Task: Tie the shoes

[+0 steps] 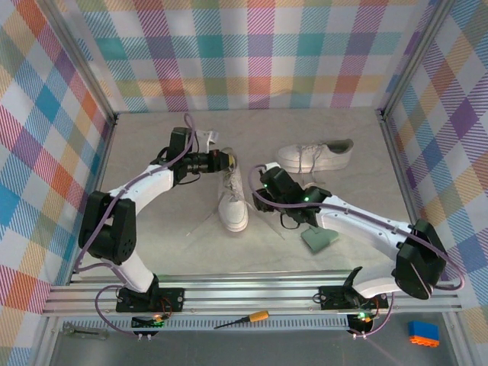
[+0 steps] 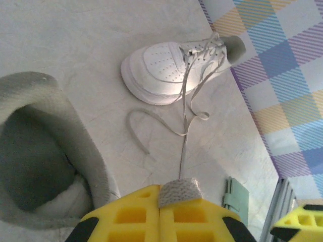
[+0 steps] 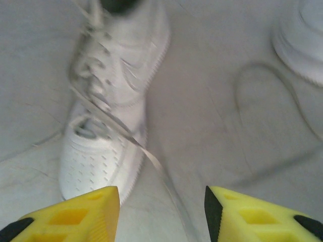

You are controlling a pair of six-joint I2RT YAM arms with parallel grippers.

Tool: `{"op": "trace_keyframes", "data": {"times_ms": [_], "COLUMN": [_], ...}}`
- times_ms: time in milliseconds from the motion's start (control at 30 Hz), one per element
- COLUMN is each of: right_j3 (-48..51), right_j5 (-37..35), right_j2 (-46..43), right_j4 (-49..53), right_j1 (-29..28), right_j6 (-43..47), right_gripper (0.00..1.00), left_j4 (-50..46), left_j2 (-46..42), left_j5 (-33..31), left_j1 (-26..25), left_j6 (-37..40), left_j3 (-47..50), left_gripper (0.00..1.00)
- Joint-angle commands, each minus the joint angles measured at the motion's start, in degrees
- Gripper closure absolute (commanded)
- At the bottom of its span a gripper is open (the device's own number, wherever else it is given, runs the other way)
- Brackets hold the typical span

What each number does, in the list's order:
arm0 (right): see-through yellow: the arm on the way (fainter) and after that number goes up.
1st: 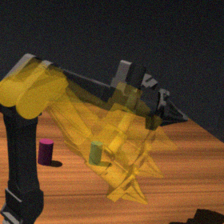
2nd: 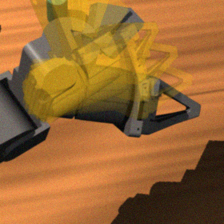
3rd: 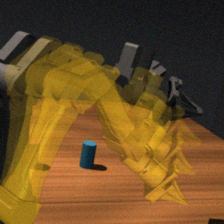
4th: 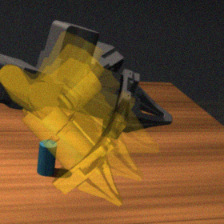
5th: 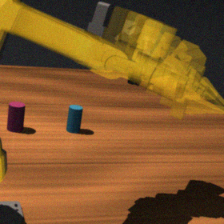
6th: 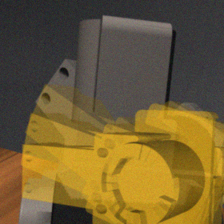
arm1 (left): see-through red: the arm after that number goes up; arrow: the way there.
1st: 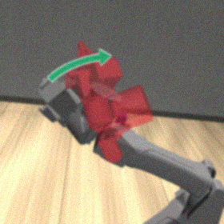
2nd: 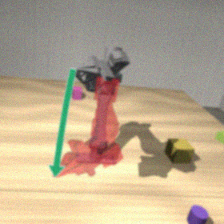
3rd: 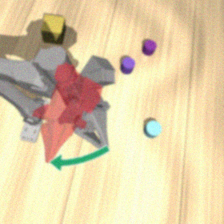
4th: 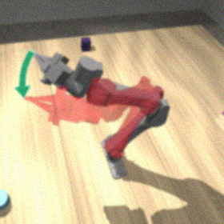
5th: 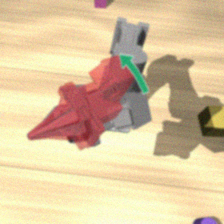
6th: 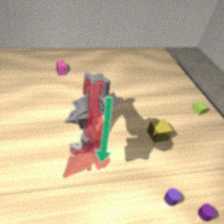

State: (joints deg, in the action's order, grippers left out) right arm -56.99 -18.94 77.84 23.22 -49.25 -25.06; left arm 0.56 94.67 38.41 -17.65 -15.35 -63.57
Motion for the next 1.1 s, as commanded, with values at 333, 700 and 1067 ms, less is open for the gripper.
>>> {"op": "trace_keyframes", "data": {"times_ms": [333,700,1067], "right_j3": [2.07,0.13,-1.24], "right_j5": [11.37,14.55,7.76], "right_j2": [8.88,17.68,21.70], "right_j4": [7.89,6.66,8.75], "right_j1": [2.94,1.47,-2.10], "right_j6": [5.06,7.41,4.95], "right_gripper": [0.43,0.45,0.80], "left_j4": [1.92,1.84,3.74], "left_j2": [-6.91,-6.52,-7.72], "left_j5": [-6.87,-7.30,-8.44], "left_j1": [-1.60,-1.60,-1.60], "left_j6": [2.27,1.28,-1.41], "left_j3": [3.33,3.72,5.50], "left_gripper": [1.00,1.00,1.00]}}
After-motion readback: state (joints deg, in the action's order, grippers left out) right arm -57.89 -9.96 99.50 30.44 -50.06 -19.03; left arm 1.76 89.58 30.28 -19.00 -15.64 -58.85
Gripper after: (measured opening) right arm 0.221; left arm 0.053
